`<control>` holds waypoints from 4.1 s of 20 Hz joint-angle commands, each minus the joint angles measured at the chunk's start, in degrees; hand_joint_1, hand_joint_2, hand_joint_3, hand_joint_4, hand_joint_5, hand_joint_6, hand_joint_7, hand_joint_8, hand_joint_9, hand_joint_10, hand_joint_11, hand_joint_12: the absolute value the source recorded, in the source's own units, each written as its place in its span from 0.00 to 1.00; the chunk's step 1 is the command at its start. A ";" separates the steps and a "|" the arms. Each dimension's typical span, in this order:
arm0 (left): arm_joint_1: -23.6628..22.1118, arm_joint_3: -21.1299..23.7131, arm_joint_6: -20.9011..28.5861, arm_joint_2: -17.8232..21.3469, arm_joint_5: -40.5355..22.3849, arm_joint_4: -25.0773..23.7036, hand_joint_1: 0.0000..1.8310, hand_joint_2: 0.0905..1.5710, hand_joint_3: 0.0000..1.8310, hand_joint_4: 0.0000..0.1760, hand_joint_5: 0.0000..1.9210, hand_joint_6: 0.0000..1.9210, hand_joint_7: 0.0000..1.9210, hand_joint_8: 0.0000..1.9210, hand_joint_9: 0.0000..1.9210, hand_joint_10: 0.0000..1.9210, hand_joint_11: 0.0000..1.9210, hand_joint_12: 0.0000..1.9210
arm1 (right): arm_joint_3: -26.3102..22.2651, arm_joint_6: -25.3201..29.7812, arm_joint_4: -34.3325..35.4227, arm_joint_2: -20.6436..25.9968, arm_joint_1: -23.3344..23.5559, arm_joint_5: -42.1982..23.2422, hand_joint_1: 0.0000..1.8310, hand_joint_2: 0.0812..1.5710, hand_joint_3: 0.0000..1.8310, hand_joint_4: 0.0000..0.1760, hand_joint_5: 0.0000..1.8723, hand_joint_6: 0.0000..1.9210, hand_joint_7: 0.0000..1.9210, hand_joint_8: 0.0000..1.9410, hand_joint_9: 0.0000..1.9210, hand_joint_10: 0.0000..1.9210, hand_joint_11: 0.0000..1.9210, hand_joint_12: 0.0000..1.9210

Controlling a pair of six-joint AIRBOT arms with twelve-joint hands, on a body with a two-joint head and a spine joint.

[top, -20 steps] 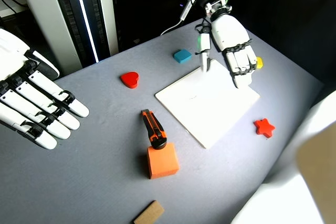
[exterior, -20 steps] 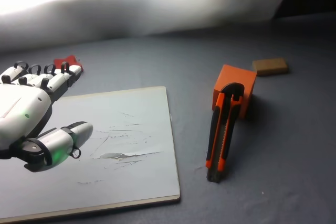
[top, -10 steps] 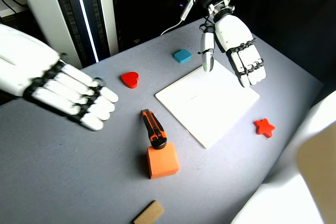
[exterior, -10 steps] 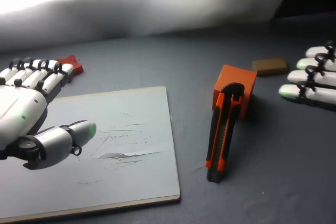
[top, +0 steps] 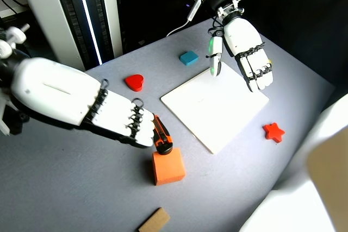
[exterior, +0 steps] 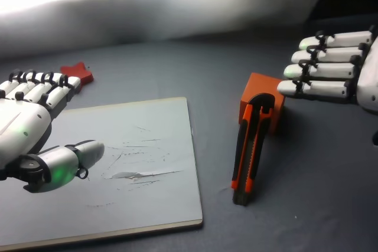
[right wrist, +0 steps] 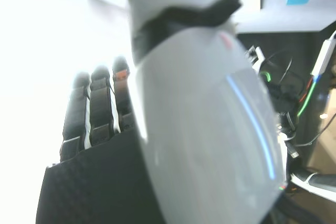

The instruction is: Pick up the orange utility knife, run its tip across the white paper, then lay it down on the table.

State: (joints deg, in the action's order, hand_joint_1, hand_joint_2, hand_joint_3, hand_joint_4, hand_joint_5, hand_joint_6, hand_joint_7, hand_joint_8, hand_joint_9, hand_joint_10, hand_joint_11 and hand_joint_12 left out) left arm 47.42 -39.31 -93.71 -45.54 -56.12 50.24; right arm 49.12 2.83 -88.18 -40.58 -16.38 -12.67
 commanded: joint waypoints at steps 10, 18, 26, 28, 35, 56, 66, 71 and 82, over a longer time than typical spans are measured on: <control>-0.52 -0.12 -1.86 0.27 -4.99 0.13 0.00 0.81 0.00 0.00 0.00 0.00 0.00 0.00 0.00 0.00 0.01 0.01 | 8.34 4.05 -3.11 -13.28 0.28 0.09 0.56 0.64 0.00 0.00 0.00 0.00 0.00 0.00 0.00 0.00 0.00 0.00; -0.73 -0.47 -1.57 0.18 -5.07 0.21 0.00 0.81 0.00 0.00 0.00 0.00 0.01 0.00 0.01 0.00 0.00 0.14 | 14.49 25.83 -26.28 -20.86 1.61 -3.13 0.58 0.63 0.00 0.00 0.00 0.00 0.00 0.00 0.00 0.00 0.00 0.00; -0.75 -0.40 -1.39 -0.14 -5.07 0.75 0.00 0.81 0.00 0.00 0.00 0.00 0.00 0.00 0.00 0.00 0.00 0.06 | 19.17 25.56 -26.30 -27.17 0.02 -3.17 0.59 0.65 0.00 0.00 0.00 0.00 0.00 0.00 0.00 0.00 0.00 0.00; -0.57 -0.49 -1.44 -0.20 -5.07 0.95 0.00 0.81 0.00 0.00 0.00 0.00 0.00 0.00 0.01 0.00 0.00 0.07 | 19.85 25.43 -26.30 -28.34 -0.51 -3.27 0.58 0.66 0.01 0.00 0.00 0.00 0.00 0.00 0.00 0.00 0.00 0.00; -0.48 -0.99 -1.46 -0.40 -5.07 1.18 0.00 0.82 0.00 0.00 0.00 0.00 0.00 0.00 0.01 0.00 0.00 0.09 | 24.50 23.43 -26.31 -32.02 -1.70 -5.23 0.58 0.68 0.01 0.00 0.00 0.00 0.00 0.00 0.00 0.00 0.00 0.00; -0.81 -0.73 -1.45 -0.68 -5.06 1.60 0.00 0.82 0.00 0.09 0.01 0.00 0.03 0.00 0.03 0.01 0.00 0.14 | 25.84 22.09 -26.16 -33.47 -3.41 -1.86 0.59 0.78 0.00 0.00 0.33 0.60 0.31 0.30 0.25 0.34 0.04 0.70; -0.75 -0.76 -1.45 -0.78 -5.06 1.64 0.00 0.82 0.00 0.13 0.01 0.00 0.03 0.00 0.05 0.00 0.00 0.21 | 24.34 22.12 -26.14 -32.84 -1.94 -0.57 0.84 0.76 0.01 1.00 0.74 1.00 0.83 1.00 0.87 1.00 0.91 1.00; -0.73 -0.86 -1.45 -0.81 -5.05 1.67 0.00 0.82 0.00 0.13 0.00 0.00 0.03 0.00 0.05 0.00 0.00 0.22 | 21.35 22.27 -24.81 -32.02 -0.25 3.80 0.84 0.76 0.01 1.00 0.76 1.00 0.84 1.00 0.87 1.00 0.90 1.00; -0.82 -2.09 -1.04 -0.91 -4.75 1.73 0.00 0.83 0.00 0.00 0.01 0.00 0.04 0.00 0.06 0.00 0.00 0.26 | 19.64 0.86 -5.13 -30.77 2.45 0.11 0.84 0.74 0.01 1.00 0.73 1.00 0.80 1.00 0.84 1.00 0.87 1.00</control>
State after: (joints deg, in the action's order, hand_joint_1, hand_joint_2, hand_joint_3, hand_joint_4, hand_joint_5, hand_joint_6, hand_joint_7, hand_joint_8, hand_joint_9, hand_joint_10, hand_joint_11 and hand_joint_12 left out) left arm 47.07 -41.15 -94.85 -46.70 -55.27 54.72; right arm 68.90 -2.63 -89.19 -71.64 -14.92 -12.73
